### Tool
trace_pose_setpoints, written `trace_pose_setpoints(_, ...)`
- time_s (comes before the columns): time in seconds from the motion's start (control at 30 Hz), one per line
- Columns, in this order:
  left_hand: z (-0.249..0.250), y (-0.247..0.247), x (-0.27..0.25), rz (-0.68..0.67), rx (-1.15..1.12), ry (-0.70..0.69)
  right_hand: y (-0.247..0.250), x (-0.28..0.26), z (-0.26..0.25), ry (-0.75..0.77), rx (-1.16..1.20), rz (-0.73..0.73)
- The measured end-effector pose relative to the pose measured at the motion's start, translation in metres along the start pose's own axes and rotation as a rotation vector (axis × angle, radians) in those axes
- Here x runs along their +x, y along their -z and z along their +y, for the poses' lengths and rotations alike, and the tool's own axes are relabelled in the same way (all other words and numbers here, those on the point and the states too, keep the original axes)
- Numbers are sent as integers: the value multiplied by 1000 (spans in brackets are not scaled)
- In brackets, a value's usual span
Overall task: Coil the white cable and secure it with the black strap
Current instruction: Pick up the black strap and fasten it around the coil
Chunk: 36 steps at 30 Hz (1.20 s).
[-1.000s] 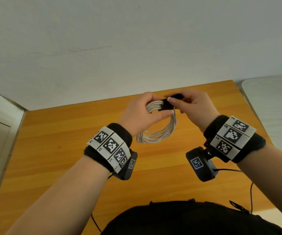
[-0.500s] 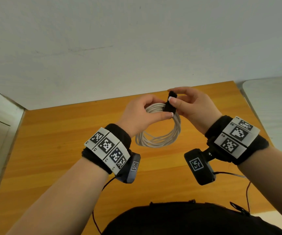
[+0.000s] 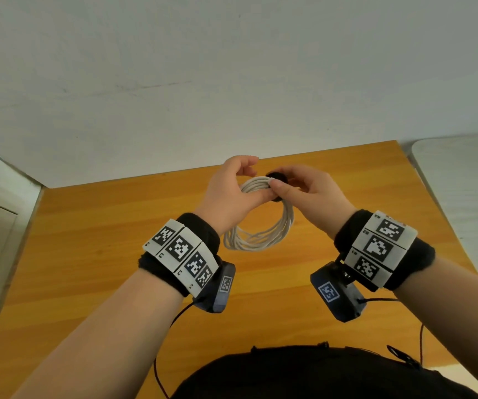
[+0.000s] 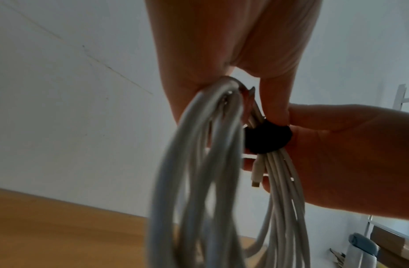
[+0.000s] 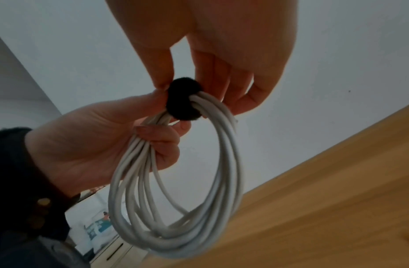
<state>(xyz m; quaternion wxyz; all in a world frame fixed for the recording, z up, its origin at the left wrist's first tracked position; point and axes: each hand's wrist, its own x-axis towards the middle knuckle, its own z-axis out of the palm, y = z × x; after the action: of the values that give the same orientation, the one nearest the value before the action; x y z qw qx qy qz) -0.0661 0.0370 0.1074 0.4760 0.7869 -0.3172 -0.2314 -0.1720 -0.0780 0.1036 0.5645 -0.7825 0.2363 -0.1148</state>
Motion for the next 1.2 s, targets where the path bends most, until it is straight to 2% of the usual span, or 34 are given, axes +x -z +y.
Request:
trace_pose_setpoints(0.17,6,6,6,-49,-72,16,11,3,-2,-35,136,-119)
trace_pose_setpoints(0.47,12,2,15,-40,-156,-4,18,12,-9,-31,189,-108)
trace_pose_setpoints(0.6,8,2,16,0,-294,101,9,11,-3,-84,342,-114)
trace_pose_setpoints(0.8,-9,7,16,30,-523,233,-4,11,8,-74,110,-113)
trace_pose_setpoints(0.97,-16,8,14,-55,-481,331,-8,18,12,-134,12,-25)
trace_pose_setpoints(1.1,-28,12,10,-154,-448,432,-7,26,21,-267,165,82)
trace_pose_setpoints(1.2,-38,12,7,-112,-464,440,-8,28,23,-339,253,67)
